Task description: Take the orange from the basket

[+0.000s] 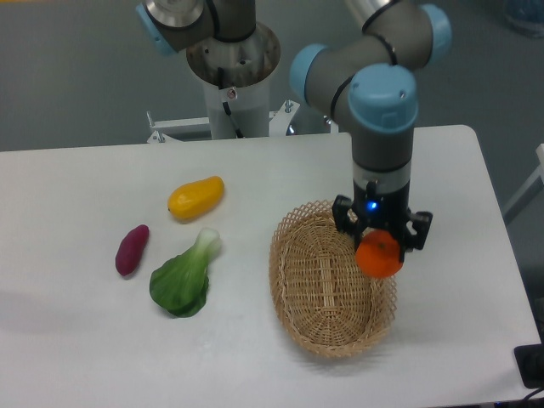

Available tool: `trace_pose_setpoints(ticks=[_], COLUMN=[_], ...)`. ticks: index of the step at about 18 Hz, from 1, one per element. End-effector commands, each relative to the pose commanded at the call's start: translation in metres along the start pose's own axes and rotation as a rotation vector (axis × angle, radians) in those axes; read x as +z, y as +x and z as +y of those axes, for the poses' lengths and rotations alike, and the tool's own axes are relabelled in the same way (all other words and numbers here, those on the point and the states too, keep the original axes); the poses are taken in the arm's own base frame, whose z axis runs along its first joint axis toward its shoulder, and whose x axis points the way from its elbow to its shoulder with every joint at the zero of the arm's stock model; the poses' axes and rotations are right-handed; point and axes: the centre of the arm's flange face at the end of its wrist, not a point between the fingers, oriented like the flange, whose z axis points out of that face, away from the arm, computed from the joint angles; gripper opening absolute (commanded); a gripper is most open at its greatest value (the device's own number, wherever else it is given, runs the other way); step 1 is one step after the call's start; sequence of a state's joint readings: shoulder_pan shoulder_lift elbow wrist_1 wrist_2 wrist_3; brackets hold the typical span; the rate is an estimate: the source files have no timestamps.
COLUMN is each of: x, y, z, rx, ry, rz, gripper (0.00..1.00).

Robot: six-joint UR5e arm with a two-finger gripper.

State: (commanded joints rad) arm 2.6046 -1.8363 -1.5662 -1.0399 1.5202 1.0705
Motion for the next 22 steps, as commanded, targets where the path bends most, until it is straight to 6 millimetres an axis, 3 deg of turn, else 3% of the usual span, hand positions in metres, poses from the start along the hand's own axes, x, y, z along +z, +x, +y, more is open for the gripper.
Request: trace_pose_setpoints(ticks=[4, 22], x=[-0.0074, -0.0072], y=[-0.0005, 0.0006], z=[0.0096, 0.0095], rx=[0.014, 0.011], ry=[-0.008, -0.002], rz=[0.012, 0.015], gripper=[0.67, 0.67])
